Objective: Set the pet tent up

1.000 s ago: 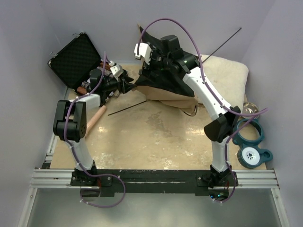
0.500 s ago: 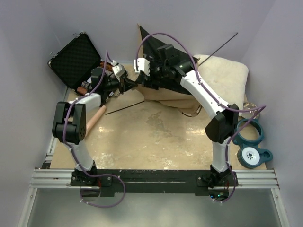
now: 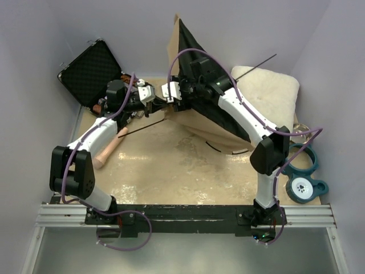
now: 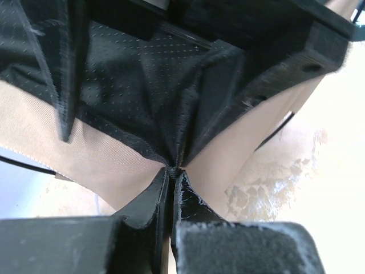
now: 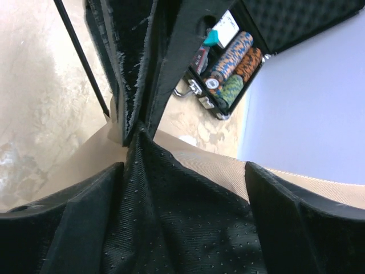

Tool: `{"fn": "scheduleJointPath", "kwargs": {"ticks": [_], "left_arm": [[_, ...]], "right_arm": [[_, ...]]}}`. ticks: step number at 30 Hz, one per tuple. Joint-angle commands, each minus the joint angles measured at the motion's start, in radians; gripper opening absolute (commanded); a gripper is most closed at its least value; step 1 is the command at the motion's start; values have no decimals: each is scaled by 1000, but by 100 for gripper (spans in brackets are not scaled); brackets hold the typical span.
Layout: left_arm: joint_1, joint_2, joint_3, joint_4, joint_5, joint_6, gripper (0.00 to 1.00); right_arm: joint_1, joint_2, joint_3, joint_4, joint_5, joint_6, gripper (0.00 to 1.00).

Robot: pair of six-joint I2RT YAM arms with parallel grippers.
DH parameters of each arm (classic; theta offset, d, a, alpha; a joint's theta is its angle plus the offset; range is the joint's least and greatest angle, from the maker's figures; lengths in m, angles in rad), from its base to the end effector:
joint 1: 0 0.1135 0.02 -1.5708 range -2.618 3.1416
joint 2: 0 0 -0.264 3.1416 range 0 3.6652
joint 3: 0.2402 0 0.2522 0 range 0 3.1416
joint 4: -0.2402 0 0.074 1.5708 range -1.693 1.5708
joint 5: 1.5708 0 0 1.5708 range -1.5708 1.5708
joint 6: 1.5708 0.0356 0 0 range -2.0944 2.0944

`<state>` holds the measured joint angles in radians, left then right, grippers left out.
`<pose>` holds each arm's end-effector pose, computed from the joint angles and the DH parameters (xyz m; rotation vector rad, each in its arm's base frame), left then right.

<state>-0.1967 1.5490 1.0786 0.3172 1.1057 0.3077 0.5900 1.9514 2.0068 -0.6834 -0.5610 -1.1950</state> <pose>0.3358 -0.0994 0.3062 1.1528 1.2655 -0.8603 0.3581 0.2625 0.3709 -1.8108 1.0670 0.2561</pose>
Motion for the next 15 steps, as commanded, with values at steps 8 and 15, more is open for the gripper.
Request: {"fn": "scheduleJointPath", "kwargs": {"ticks": [8,15], "left_arm": [[-38,-70,102,-228,26,158,0],[-79,-63,193,-374,-7,180,0]], "right_arm": [[2,-11,0,-64,-76,-77,47],[5,30,32,-134,-149,-35,15]]}}
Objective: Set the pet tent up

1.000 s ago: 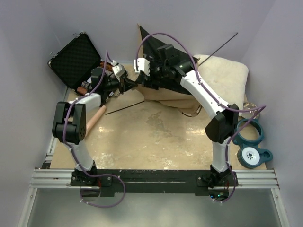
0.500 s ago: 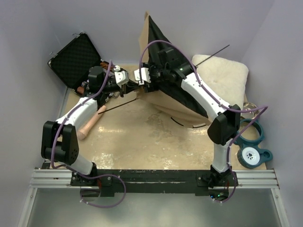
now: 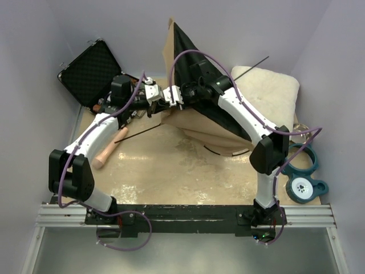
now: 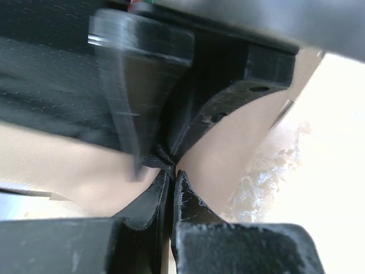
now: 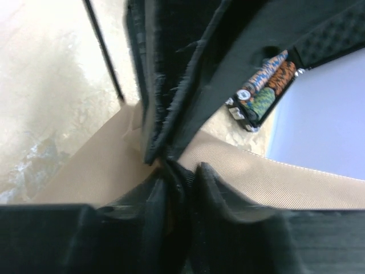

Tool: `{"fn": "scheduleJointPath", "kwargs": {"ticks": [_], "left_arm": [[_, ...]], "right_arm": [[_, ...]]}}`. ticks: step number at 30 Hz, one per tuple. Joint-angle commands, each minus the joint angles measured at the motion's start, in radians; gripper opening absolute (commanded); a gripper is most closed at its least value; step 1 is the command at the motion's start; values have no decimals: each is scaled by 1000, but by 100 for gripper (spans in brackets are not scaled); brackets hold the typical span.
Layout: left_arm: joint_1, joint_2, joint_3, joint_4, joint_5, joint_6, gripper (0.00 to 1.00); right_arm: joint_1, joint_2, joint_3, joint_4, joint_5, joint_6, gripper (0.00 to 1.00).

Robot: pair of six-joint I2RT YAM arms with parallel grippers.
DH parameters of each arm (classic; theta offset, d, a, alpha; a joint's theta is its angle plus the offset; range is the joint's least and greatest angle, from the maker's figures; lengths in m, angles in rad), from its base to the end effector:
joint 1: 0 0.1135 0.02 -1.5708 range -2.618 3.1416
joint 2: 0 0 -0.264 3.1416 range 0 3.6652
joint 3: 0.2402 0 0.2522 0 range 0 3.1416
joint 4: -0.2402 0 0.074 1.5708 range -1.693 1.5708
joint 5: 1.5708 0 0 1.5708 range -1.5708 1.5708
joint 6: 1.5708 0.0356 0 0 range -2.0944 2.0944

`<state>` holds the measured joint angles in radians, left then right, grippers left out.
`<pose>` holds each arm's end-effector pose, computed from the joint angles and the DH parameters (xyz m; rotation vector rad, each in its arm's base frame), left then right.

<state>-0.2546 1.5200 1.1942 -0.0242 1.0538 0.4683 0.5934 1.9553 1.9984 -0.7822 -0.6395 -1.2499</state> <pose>0.3250 -0.1166 0.3242 1.2381 1.3345 -0.8495 0.3504 0.2620 0.3596 -1.8954 1.0452 0.3664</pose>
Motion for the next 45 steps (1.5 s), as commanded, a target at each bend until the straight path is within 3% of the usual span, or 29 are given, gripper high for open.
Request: {"fn": "scheduleJointPath", "kwargs": {"ticks": [1,2,4,6,8,13,17,28,36,45], "left_arm": [[-20,-37,80,-39,46,6,0],[-12,-47,81,-37,49,-12,1],[26,-76,61,28,57,-129,18],[99,-119,-5,203,89,-388,34],[167,-174,-88,379,94,-538,37],[176,-236,-165,335,75,-459,38],[164,-210,-171,380,66,-531,38],[86,-132,-154,287,55,-409,30],[86,-126,-148,112,61,-220,33],[57,-72,-117,162,41,-237,36]], "right_arm": [[2,28,43,-35,-87,38,0],[0,28,45,-29,-94,65,0],[-9,21,39,-12,-107,107,0],[-29,-1,10,30,-127,157,0],[-50,-24,-19,79,-147,205,0],[-58,-56,-52,113,-175,239,0],[-58,-59,-55,118,-184,251,0],[-58,-85,-78,127,-216,241,0],[-60,-87,-79,121,-232,227,0],[-61,-79,-59,83,-249,199,0]]}}
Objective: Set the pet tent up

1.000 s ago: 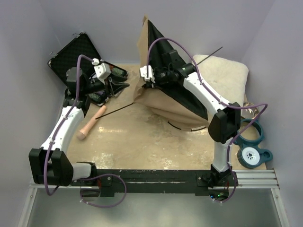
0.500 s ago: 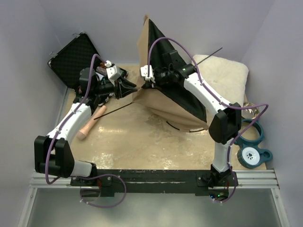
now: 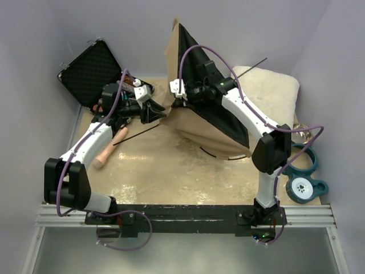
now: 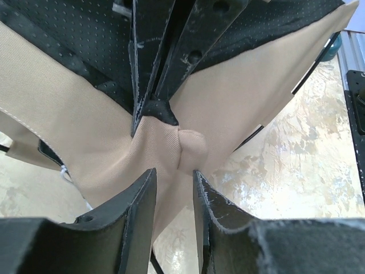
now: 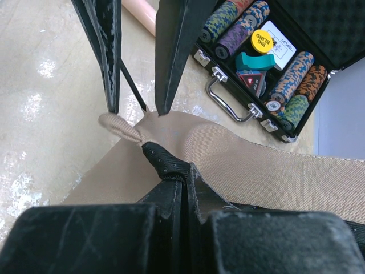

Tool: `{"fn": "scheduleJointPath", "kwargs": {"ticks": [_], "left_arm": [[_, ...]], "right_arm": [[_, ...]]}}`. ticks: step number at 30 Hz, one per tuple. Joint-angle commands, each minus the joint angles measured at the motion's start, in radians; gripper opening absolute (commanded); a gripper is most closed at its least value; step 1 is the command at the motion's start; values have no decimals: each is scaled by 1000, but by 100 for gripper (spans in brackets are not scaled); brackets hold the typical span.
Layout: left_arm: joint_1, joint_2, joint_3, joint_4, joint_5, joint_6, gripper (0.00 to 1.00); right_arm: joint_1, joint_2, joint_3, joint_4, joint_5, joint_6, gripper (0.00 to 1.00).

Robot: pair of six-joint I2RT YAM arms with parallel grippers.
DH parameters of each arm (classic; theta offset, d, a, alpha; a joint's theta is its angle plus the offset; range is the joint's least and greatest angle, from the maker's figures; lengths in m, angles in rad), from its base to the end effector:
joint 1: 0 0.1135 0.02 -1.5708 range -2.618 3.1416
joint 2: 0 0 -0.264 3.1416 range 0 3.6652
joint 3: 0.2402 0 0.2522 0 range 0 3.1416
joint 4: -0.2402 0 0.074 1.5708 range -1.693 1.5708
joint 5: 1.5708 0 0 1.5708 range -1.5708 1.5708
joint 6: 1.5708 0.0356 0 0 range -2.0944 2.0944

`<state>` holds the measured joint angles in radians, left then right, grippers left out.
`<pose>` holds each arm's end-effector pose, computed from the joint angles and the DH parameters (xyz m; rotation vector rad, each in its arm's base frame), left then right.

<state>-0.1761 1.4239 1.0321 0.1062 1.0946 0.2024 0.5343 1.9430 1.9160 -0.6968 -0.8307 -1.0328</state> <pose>0.3069 -0.0867 0.3111 1.0439 1.4708 -0.9838 0.3618 0.2446 0.3479 -1.7421 1.1690 0.6506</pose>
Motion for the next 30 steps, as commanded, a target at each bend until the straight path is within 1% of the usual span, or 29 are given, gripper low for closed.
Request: {"fn": "scheduleJointPath", "kwargs": {"ticks": [1,4,9,11,13,14,15,16,17,18,20,23,24,26,27,29,30], "left_arm": [[-28,33,49,33,-4,28,36],[-36,50,60,56,-18,17,36],[-34,70,74,111,-32,-37,32],[-20,66,74,122,-35,-57,32],[41,49,57,189,-16,-157,37],[91,38,46,231,-1,-247,42],[136,18,39,268,-2,-305,48],[176,1,25,304,4,-354,50],[255,-20,11,364,10,-410,52],[295,-38,2,392,19,-444,53],[377,-78,-6,386,-8,-504,54],[467,-134,-65,438,36,-599,55],[490,-160,-108,479,72,-624,55],[504,-245,-228,658,154,-716,56],[504,-293,-287,773,178,-777,58],[501,-376,-390,939,203,-888,60],[498,-414,-405,925,218,-884,61]], "right_arm": [[0,-67,25,-4,-59,-18,0],[0,-70,25,-15,-61,-32,0],[0,-73,18,-36,-56,-52,0],[-3,-76,18,-33,-65,-43,0],[-20,-75,35,-26,-88,2,0],[-42,-70,44,-11,-108,37,0],[-66,-65,60,5,-131,78,0],[-91,-58,75,11,-158,120,0],[-112,-49,90,16,-185,164,0],[-134,-41,107,17,-211,210,0],[-164,-27,126,6,-267,269,0],[-192,-41,103,64,-314,414,0],[-201,-49,91,100,-335,463,0],[-223,-67,55,210,-364,606,0],[-232,-79,34,282,-375,694,0],[-253,-105,-9,449,-390,877,0],[-264,-121,-35,548,-395,1009,0]]}}
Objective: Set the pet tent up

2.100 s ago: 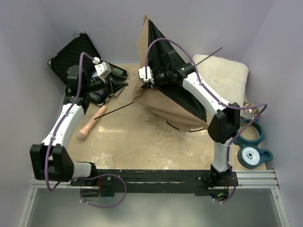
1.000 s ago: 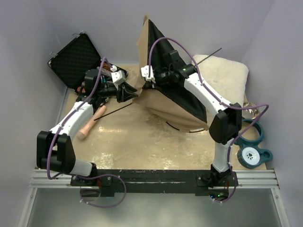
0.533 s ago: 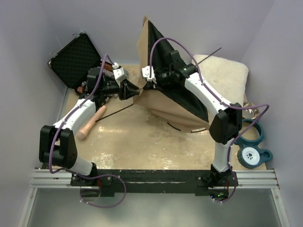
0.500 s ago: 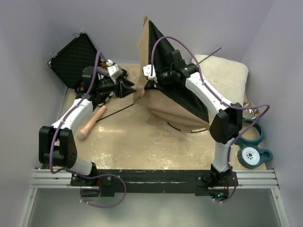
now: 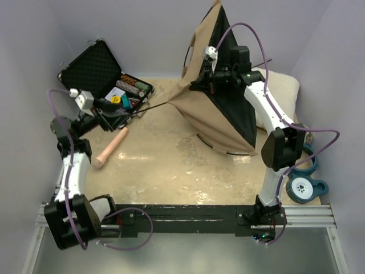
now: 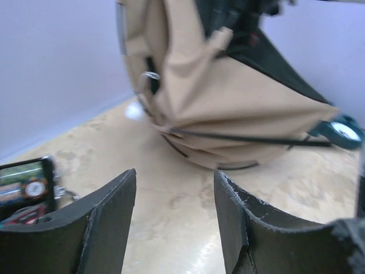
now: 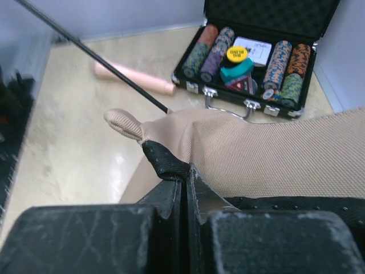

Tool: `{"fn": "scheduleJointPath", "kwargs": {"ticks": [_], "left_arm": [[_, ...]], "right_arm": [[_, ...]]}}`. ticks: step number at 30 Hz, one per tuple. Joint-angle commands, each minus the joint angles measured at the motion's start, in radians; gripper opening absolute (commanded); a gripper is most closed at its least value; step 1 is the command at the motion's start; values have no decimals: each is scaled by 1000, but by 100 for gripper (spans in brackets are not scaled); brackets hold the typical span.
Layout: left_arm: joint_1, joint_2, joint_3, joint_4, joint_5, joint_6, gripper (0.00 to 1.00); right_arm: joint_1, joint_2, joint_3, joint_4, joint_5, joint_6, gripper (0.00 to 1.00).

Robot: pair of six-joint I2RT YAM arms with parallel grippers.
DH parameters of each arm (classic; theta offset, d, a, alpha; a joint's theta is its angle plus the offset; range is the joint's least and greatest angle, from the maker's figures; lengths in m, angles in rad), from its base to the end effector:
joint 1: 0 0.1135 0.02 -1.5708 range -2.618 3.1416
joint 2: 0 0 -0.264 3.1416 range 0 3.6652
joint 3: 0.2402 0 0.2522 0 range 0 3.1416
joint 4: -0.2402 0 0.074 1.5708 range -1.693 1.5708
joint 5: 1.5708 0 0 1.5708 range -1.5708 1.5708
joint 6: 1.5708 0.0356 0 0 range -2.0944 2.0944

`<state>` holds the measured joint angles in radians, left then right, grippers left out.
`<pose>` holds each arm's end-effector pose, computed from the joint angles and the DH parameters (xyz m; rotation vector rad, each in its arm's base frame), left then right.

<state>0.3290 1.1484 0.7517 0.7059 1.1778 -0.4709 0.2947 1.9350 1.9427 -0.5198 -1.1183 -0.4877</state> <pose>0.2419 0.0478 0.3417 0.5055 1.4250 -0.8517 0.4085 0.1574 0.3782 -1.2904 1.4072 1.0156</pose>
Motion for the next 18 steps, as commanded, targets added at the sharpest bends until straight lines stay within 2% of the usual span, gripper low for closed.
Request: {"fn": "scheduleJointPath", "kwargs": {"ticks": [1,4,8,11,14,18], "left_arm": [[-10,-172,-139,319,158,-198,63],[-21,-277,-163,250,163,-127,68],[-45,-305,-157,256,15,-126,66],[-63,-262,-135,305,-120,-144,63],[-148,-222,-66,293,-246,-98,61],[-269,-167,41,309,-316,-69,58]], "right_arm": [[-35,-126,-91,468,-113,586,0],[-52,-166,-159,735,-126,797,0],[-52,-177,-162,730,-138,799,0],[-52,-194,-179,716,-130,788,0],[-52,-208,-197,742,-117,814,0],[-52,-225,-214,767,-110,841,0]]}}
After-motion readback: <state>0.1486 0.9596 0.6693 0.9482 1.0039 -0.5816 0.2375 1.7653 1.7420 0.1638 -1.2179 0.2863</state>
